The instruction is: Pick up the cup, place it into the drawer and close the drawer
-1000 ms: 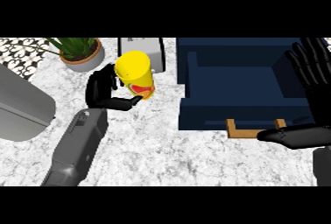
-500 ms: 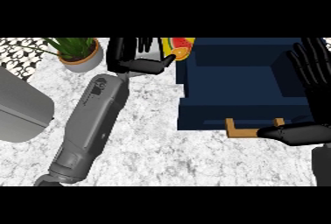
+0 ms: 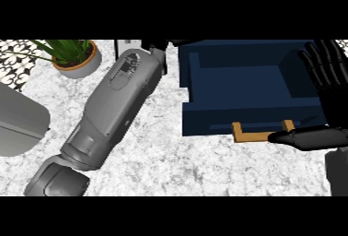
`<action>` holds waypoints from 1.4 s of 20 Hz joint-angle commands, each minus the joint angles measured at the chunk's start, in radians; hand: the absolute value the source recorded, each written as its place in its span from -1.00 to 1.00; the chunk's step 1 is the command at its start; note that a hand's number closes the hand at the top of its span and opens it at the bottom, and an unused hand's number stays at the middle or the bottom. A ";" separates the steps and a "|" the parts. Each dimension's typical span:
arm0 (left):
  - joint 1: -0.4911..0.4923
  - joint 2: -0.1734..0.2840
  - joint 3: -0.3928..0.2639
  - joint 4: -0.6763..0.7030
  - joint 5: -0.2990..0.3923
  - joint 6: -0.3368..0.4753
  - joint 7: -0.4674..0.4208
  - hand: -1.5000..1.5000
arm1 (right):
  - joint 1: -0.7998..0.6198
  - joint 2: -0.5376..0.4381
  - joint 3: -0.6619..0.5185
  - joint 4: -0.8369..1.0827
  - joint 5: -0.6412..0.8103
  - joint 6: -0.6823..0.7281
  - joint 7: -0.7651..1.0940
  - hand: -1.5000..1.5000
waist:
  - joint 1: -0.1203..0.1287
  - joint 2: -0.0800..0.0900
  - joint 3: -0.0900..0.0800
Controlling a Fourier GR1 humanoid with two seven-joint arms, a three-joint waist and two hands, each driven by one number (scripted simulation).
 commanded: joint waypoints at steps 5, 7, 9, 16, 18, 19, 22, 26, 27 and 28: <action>-0.122 0.000 -0.120 0.264 0.070 0.097 0.049 1.00 | 0.006 0.035 0.045 -0.018 0.019 -0.010 -0.006 -1.00 | -0.056 0.013 0.001; -0.158 0.000 -0.154 0.299 0.082 0.059 0.088 1.00 | -0.025 0.020 0.030 0.004 -0.017 0.017 -0.008 -1.00 | -0.072 0.019 0.001; -0.126 0.000 -0.209 0.323 0.098 0.044 0.094 1.00 | -0.063 0.010 0.047 -0.002 -0.006 0.016 0.024 -1.00 | -0.088 0.022 0.001; -0.098 0.000 -0.320 0.345 0.123 -0.023 0.113 1.00 | -0.110 0.036 0.079 0.053 0.025 0.008 -0.017 -1.00 | -0.126 0.037 0.001; -0.085 0.000 -0.322 0.346 0.138 -0.004 0.086 -1.00 | -0.096 0.013 0.063 0.021 -0.026 0.047 0.002 -1.00 | -0.153 0.038 0.001; -0.067 0.000 -0.317 0.334 0.162 -0.010 0.075 -1.00 | -0.111 0.037 0.087 0.022 -0.028 0.040 0.016 -1.00 | -0.172 0.045 0.001; -0.023 0.000 -0.308 0.301 0.218 0.007 0.005 -1.00 | -0.114 0.047 0.114 0.024 -0.084 0.096 0.012 -1.00 | -0.167 0.044 0.000; -0.041 0.000 -0.267 0.253 0.307 -0.021 -0.045 -1.00 | -0.137 0.038 0.167 0.023 -0.171 0.211 0.018 1.00 | -0.167 0.044 -0.001; -0.021 0.000 -0.264 0.237 0.332 -0.047 -0.073 -1.00 | -0.125 0.051 0.208 0.028 -0.168 0.237 0.010 1.00 | -0.159 0.044 -0.001; -0.042 0.000 -0.249 0.219 0.355 -0.062 -0.086 -1.00 | -0.131 0.039 0.206 0.031 -0.213 0.277 0.016 1.00 | -0.161 0.044 -0.001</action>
